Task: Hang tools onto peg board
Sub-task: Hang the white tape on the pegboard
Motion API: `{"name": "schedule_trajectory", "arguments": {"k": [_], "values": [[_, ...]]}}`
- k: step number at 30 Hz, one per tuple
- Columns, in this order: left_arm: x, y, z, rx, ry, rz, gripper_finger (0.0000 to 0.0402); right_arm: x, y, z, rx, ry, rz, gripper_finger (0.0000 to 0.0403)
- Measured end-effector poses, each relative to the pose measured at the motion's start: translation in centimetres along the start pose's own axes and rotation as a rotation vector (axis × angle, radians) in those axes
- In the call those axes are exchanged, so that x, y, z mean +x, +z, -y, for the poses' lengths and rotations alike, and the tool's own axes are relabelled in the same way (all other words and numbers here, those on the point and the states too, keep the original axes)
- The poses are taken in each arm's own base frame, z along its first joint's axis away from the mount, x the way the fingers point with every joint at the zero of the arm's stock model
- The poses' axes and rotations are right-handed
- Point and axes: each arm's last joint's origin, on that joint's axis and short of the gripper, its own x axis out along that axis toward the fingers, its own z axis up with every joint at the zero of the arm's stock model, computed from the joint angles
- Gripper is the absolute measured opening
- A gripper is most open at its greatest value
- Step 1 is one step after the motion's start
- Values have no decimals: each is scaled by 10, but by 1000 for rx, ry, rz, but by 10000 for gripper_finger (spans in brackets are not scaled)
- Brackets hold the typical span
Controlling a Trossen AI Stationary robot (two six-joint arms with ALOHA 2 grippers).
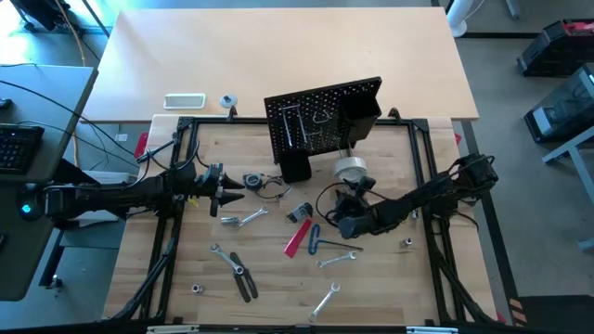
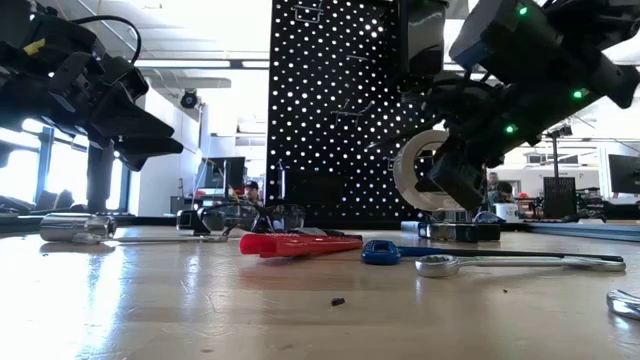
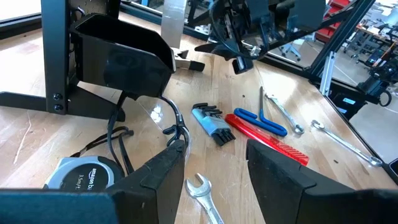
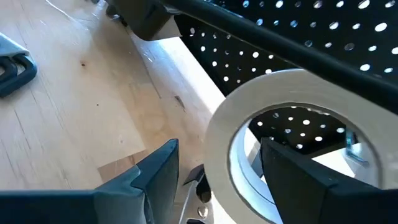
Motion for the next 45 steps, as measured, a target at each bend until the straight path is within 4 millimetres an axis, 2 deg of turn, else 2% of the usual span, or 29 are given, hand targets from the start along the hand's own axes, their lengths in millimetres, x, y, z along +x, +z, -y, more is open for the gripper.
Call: {"name": "schedule_trajectory", "arguments": {"k": [24,28,33,38,45], "values": [[0,0,0,0,0,0,163,-25,-8,-8,22,62,27,217],[0,0,0,0,0,0,163,-34,-4,-4,38,86,53,217],[0,0,0,0,0,0,163,-50,6,11,93,121,96,205],[0,0,0,0,0,0,163,-61,15,34,145,137,124,170],[0,0,0,0,-1,1,163,-58,21,65,150,188,83,57]]}}
